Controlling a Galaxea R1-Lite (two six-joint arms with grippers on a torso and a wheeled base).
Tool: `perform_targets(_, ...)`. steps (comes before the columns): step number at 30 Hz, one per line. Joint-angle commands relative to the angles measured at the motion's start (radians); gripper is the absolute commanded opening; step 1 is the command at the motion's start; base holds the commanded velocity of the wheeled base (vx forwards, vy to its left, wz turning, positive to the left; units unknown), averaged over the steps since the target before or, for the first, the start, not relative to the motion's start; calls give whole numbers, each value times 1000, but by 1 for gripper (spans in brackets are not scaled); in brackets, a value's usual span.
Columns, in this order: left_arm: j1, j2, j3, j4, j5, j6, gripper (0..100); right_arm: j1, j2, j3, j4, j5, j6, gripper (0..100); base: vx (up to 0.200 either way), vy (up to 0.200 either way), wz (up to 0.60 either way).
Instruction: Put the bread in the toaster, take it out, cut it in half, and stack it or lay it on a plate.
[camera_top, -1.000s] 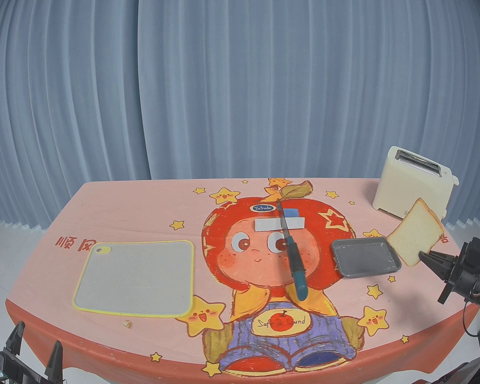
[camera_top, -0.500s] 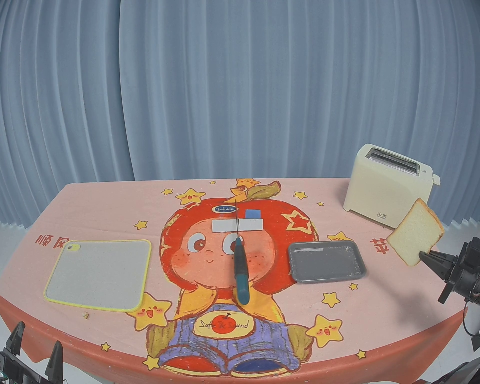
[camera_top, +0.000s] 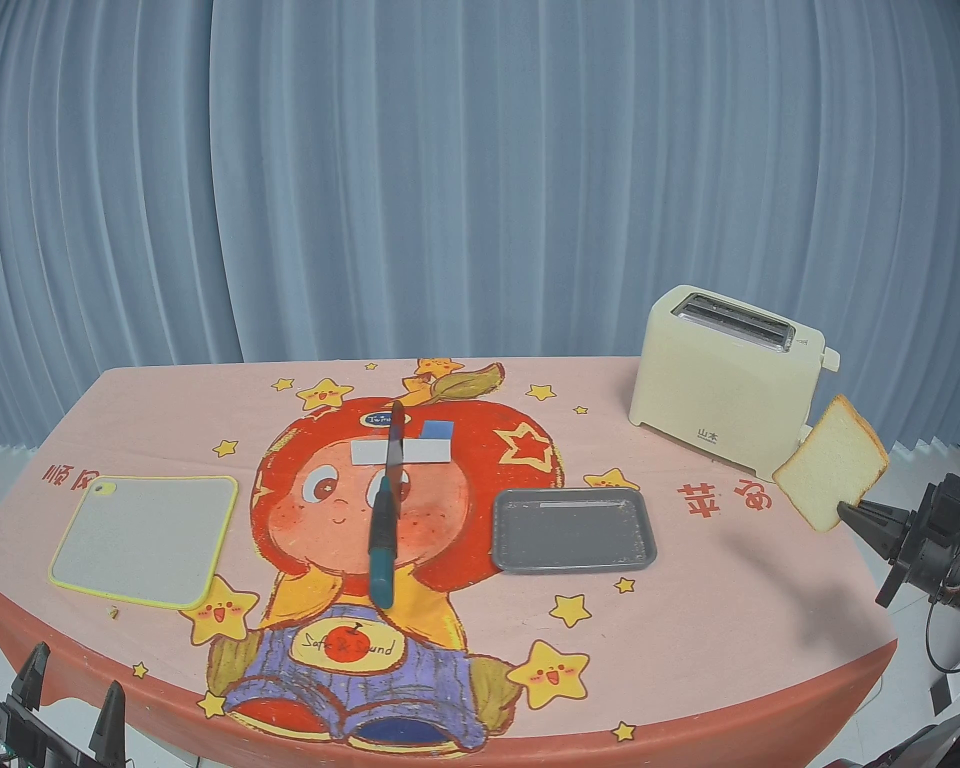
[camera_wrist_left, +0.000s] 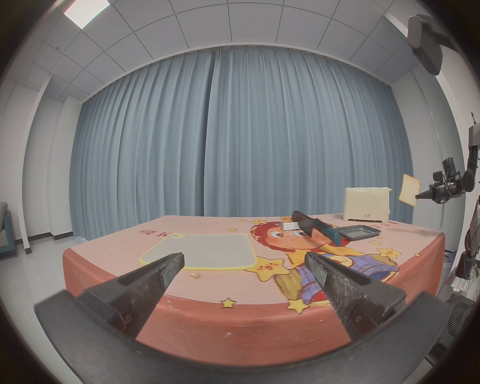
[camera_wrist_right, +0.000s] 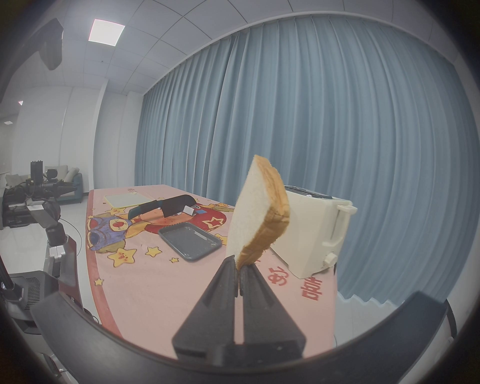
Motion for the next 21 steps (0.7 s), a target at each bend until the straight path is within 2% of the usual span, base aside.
perform_targets(1,0,-16,18,-1,0,0,100,0,1,2,0,0,-1,0,0,0,0)
perform_targets(17,0,-16,18,-1,-1,0,100,4,-1,8,1,2,-7,0,0,0,0)
perform_targets(21,0,-16,18,-1,-1,0,100,20,-22,87,-2,3,-13,0,0,0,0)
